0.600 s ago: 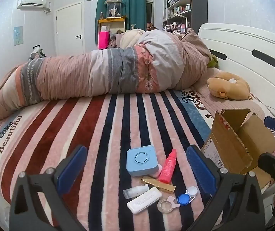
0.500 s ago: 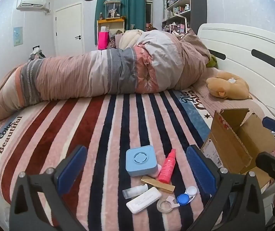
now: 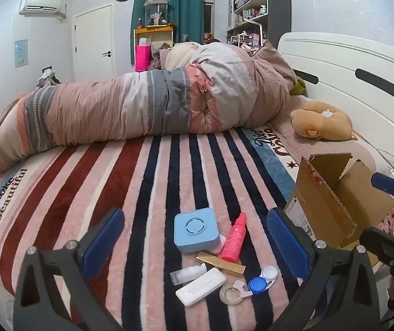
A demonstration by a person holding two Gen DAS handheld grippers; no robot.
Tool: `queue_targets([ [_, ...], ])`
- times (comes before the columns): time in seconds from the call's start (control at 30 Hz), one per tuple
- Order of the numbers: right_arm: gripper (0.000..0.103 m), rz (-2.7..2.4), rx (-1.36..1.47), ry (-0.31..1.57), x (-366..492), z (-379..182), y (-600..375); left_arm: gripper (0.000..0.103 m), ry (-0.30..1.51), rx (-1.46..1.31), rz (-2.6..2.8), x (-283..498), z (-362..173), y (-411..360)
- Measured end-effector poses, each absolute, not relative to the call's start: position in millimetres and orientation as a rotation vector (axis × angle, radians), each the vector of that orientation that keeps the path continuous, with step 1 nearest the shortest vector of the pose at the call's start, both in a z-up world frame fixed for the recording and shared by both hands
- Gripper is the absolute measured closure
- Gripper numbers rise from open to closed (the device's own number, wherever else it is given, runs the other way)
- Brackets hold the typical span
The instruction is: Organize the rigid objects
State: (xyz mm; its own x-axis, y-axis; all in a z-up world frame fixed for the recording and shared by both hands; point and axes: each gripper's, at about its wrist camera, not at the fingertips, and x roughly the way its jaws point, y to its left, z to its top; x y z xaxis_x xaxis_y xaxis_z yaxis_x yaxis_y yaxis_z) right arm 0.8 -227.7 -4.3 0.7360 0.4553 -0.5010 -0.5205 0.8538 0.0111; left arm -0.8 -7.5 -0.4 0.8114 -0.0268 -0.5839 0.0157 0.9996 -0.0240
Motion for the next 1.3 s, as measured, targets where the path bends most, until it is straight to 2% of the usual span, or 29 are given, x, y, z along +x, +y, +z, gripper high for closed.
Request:
queue_targets([
  [0.47, 0.000, 0.592, -0.047, 0.557, 5, -4, -236, 0.001, 0.629, -0.007, -0.006, 3, -6, -7],
  [1.3, 0.000, 0.601, -0.054, 0.548, 3, -4, -236, 0.001, 0.632, -0.004, 0.009, 3, -12, -2],
])
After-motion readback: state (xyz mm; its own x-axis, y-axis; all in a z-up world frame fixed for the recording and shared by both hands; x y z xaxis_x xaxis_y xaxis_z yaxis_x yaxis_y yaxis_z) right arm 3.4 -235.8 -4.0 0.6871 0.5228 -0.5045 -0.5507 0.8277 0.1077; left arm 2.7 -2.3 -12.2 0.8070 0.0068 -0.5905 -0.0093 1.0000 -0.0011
